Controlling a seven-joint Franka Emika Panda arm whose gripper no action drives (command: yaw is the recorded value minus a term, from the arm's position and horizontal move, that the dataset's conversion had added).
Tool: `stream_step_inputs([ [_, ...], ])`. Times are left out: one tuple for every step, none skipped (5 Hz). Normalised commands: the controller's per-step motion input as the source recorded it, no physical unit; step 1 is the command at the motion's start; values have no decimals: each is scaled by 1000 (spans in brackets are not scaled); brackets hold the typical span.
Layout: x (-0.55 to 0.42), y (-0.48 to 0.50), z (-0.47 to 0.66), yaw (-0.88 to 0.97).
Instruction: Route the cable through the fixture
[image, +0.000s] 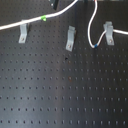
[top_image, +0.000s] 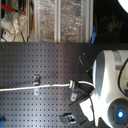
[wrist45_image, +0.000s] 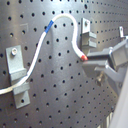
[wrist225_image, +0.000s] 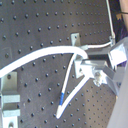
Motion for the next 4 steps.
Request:
stream_step_inputs([
  [20,12,11,0],
  [-1,-2,86,0],
  [280,372,218,-517],
  [170,135,184,-866],
])
